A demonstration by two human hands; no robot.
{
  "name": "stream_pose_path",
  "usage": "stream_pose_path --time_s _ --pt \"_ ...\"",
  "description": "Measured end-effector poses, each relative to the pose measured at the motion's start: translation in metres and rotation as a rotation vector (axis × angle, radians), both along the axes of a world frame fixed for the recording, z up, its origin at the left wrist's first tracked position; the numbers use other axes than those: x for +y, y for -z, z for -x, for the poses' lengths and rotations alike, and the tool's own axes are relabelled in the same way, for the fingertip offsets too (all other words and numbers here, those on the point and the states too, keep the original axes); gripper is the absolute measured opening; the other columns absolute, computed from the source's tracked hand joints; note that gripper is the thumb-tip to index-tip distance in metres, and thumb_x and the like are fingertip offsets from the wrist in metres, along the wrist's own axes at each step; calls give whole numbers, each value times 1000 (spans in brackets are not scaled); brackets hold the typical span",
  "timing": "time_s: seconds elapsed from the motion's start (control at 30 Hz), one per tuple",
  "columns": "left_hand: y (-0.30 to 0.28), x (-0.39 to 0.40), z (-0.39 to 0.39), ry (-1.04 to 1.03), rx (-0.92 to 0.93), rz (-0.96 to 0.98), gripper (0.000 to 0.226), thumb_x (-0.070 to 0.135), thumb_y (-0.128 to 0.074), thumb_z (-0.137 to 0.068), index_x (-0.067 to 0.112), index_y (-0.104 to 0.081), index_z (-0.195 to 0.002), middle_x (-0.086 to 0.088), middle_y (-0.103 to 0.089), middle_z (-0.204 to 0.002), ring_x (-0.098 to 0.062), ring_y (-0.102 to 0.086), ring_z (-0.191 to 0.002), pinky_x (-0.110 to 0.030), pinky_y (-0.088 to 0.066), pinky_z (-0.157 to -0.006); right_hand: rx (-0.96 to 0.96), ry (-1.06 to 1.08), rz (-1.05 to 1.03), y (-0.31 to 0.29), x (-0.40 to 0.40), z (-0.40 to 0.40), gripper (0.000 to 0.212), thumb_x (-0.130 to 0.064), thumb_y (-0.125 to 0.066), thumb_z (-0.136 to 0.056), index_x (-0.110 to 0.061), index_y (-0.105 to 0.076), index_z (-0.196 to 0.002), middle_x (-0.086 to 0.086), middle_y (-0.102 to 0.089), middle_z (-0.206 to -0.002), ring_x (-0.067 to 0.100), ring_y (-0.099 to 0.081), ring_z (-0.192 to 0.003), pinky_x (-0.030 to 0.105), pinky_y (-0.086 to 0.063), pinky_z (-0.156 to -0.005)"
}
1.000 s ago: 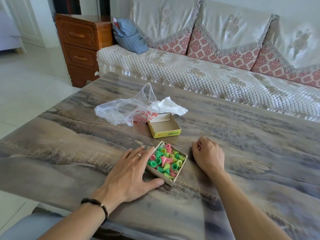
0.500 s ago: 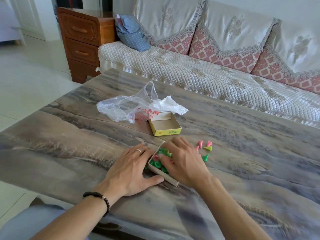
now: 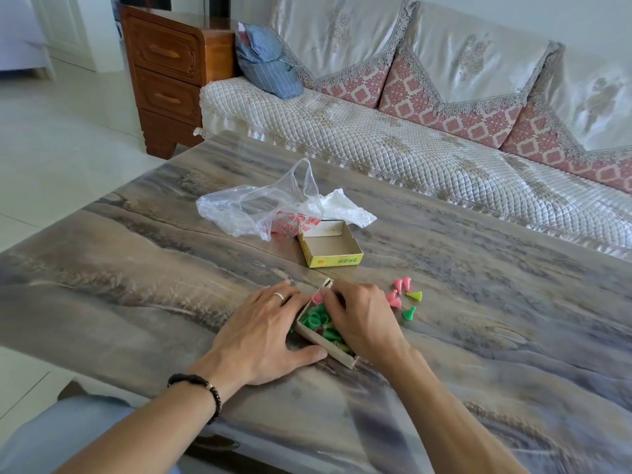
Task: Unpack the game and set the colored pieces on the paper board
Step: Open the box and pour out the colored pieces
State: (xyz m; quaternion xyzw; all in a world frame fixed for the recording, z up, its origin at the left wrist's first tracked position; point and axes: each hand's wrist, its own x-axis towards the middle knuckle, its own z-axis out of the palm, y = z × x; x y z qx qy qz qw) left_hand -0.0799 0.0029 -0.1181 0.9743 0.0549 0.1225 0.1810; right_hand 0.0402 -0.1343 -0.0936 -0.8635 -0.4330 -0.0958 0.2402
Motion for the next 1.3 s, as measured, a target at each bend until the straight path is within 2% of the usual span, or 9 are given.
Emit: stream_pose_path --time_s 0.2,0.3,0.43,0.63,0.83,0.93,1.03,1.17,1.3 --pt "-1 0 0 2 -18 12 79 81 -43 -74 34 -38 -136 11 -38 -142 -10 -26 -138 -28 -22 -113 248 220 -364 -11 -1 -15 45 -22 -52 -93 -10 -41 -51 3 -42 -43 7 -30 -42 27 -28 -43" --pt "-1 0 -2 0 -21 0 77 81 -43 -75 34 -38 -136 13 -36 -142 -10 -27 -136 -27 -22 -112 238 376 -425 -13 -12 -42 46 -25 -50 -94 -2 -44 -54 14 -51 -49 14 -34 -44 27 -30 -46" --pt "-1 -1 0 -8 -27 -14 77 79 -45 -75 32 -39 -136 12 -33 -145 -10 -23 -138 -25 -18 -111 120 447 -316 -1 -34 -73 43 -28 -47 -93 -12 -43 -54 0 -53 -46 22 -60 -47 34 -47 -44" --pt "-5 -2 1 -10 -22 -15 76 78 -46 -76 31 -40 -136 10 -34 -145 -12 -25 -137 -27 -20 -110 -24 347 7 18 -43 -78 33 -23 -55 -90 -6 -54 -62 2 -55 -66 28 -54 -64 34 -44 -55" --pt "-7 -3 2 -6 -13 -12 77 77 -47 -76 30 -40 -137 9 -35 -145 -11 -25 -137 -25 -19 -110 -149 171 -192 -6 -23 -39 12 -20 -62 -88 -11 -67 -82 3 -63 -84 23 -56 -81 35 -46 -69" --pt "-6 -3 2 -8 -18 -17 75 77 -46 -76 31 -42 -135 9 -37 -144 -11 -26 -137 -24 -17 -111 -62 -78 -25 -16 -9 -7 23 -35 -54 -91 -16 -66 -84 -3 -62 -85 13 -56 -78 29 -46 -65" --pt "-5 -4 2 -11 -20 -21 74 77 -46 -75 30 -43 -133 10 -37 -143 -10 -25 -138 -24 -16 -111 -132 -125 186 -4 -5 5 31 -42 -42 -94 -21 -64 -88 -6 -59 -87 15 -55 -85 30 -46 -72" --pt "-6 -4 1 -9 -19 -16 73 76 -48 -76 31 -43 -132 11 -36 -144 -10 -24 -138 -23 -16 -110 -109 -149 170 -3 -6 6 29 -36 -42 -97 -19 -61 -83 -4 -57 -82 18 -56 -78 28 -41 -65" --pt "-7 -4 3 -7 -8 -5 71 76 -48 -76 33 -44 -133 10 -36 -143 -11 -26 -137 -25 -19 -110 -89 -90 200 -4 -1 5 36 -38 -37 -97 -17 -59 -78 -4 -57 -79 22 -57 -71 41 -46 -57"
